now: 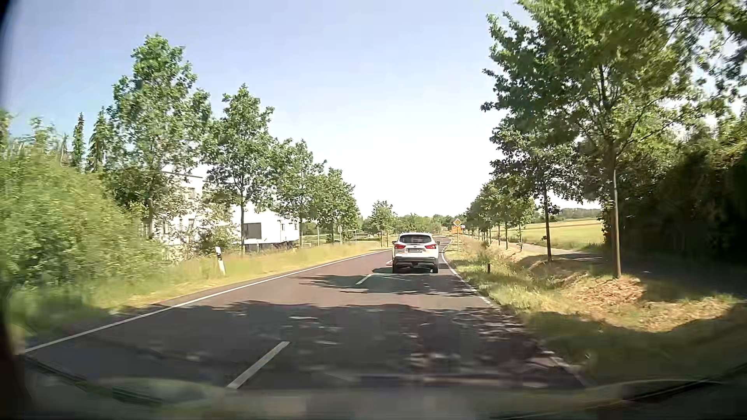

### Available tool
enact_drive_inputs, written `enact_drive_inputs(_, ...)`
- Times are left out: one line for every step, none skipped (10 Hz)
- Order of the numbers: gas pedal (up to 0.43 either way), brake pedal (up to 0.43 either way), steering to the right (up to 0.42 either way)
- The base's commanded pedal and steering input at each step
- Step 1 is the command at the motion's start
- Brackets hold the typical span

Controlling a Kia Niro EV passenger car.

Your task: Follow the waypoints while adhering to traffic rules and regulations

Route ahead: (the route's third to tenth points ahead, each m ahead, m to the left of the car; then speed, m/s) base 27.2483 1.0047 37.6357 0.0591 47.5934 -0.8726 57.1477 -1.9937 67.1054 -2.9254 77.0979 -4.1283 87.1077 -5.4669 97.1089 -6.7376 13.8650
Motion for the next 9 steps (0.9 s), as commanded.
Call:
enact_drive_inputs(0.0,0.213,0.016)
enact_drive_inputs(0.0,0.213,0.016)
enact_drive_inputs(0.0,0.201,0.016)
enact_drive_inputs(0.0,0.195,0.016)
enact_drive_inputs(0.0,0.146,0.016)
enact_drive_inputs(0.0,0.073,0.016)
enact_drive_inputs(0.0,0.03,0.016)
enact_drive_inputs(0.0,0.03,0.016)
enact_drive_inputs(0.0,0.03,0.016)
